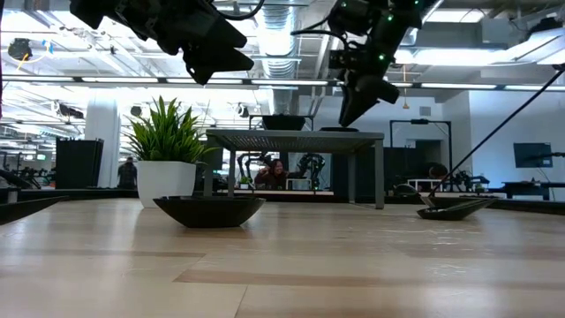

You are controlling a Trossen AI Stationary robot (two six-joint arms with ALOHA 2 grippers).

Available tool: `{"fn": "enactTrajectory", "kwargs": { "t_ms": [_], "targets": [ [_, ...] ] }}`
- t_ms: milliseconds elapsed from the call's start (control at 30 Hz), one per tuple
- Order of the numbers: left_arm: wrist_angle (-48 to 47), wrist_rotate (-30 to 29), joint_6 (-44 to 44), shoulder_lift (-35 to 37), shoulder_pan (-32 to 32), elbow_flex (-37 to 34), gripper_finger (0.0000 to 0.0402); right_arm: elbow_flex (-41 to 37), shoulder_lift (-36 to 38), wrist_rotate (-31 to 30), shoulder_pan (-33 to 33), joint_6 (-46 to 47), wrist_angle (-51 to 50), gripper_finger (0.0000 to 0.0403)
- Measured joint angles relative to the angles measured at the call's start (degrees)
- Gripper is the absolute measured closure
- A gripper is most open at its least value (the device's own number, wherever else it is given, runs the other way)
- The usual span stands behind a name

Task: Pick & Place Mini shaped plates
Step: Stack the black leaf-shaped plate on top of the black leaf-shaped plate on the shelf

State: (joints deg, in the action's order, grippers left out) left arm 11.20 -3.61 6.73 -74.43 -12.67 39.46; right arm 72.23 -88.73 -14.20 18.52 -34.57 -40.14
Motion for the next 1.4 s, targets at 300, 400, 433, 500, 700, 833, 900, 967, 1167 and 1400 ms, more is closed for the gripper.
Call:
{"fn": "enactTrajectory", "kwargs": {
  "t_ms": [300, 400, 433, 500, 700, 833, 900, 967, 1167, 1400],
  "targets": [
    [-2.30, 2.78, 9.19, 0.00, 0.01, 0.00, 0.0204, 0.04, 1.05, -2.82, -11.69, 9.58, -2.01, 0.0318],
    [-5.80, 3.73, 17.21, 0.00, -0.29, -1.50, 0.0205, 0.04, 1.22, -2.60, -16.25, 14.28, -1.84, 0.0318],
    [-5.97, 3.65, 20.64, 0.00, -0.42, -2.77, 0.0207, 0.04, 1.17, -2.40, -17.66, 15.89, -1.86, 0.0318],
    [-6.26, 3.43, 28.40, 0.00, -0.42, -5.47, 0.0212, 0.04, 0.94, -2.12, -20.41, 18.69, -1.77, 0.0318],
    [-4.62, 0.64, 44.59, -0.04, -1.81, -13.03, 0.0235, -2.77, -0.41, 0.36, -25.53, 22.08, 5.20, 0.0318],
    [-0.83, -0.15, 47.53, -0.04, -3.81, -15.61, 0.0248, -3.30, -2.25, 2.18, -27.27, 23.52, 7.98, 0.0318],
    [0.61, -1.24, 47.77, -0.46, -4.78, -16.04, 0.0250, -3.37, -2.77, 2.19, -27.62, 22.20, 8.63, 0.0318],
    [0.94, -2.37, 47.73, -0.95, -5.55, -16.04, 0.0249, -3.24, -3.65, 2.21, -27.60, 21.26, 11.04, 0.0318],
    [7.65, -2.72, 48.18, -8.32, -5.86, -15.96, 0.0224, -3.32, -5.83, 2.67, -27.30, 20.69, 10.40, 0.0296],
    [13.07, -2.60, 48.21, -13.82, -5.18, -15.96, 0.0202, -3.30, -10.06, 10.00, -28.57, 19.86, 13.72, 0.0237]
  ]
}}
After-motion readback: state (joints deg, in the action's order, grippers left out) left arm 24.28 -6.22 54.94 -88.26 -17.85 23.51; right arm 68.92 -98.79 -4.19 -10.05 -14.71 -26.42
